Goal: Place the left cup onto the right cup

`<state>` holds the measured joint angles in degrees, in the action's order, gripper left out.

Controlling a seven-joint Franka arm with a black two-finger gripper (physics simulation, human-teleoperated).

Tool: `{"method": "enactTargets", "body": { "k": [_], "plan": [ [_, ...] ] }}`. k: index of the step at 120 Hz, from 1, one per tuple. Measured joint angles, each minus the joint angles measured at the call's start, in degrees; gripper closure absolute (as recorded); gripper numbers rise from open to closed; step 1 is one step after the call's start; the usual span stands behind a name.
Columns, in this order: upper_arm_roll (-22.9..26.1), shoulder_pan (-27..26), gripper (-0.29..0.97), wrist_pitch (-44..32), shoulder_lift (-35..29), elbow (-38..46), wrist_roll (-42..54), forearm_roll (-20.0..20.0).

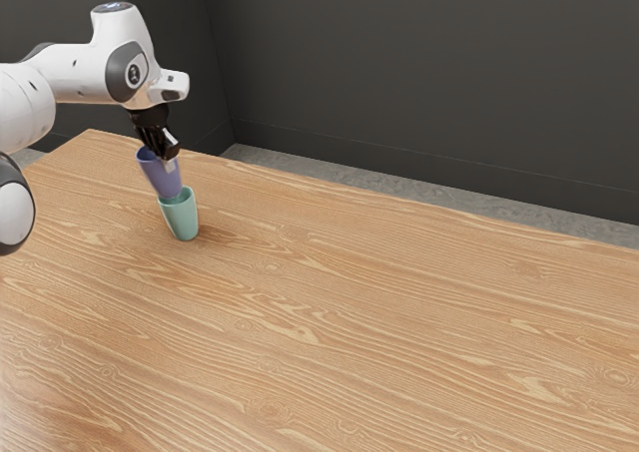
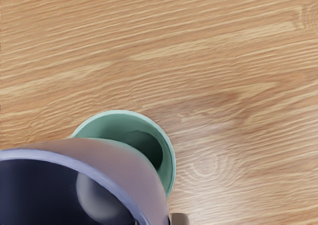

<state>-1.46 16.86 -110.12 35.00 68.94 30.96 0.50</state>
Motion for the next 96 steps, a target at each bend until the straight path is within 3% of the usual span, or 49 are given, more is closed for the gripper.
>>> {"method": "enactTargets", "body": {
  "k": [96],
  "plan": [
    [0.05, -0.24, 0.79, 0.09, 2.44, -3.56, 0.19, 0.01]
  ]
}}
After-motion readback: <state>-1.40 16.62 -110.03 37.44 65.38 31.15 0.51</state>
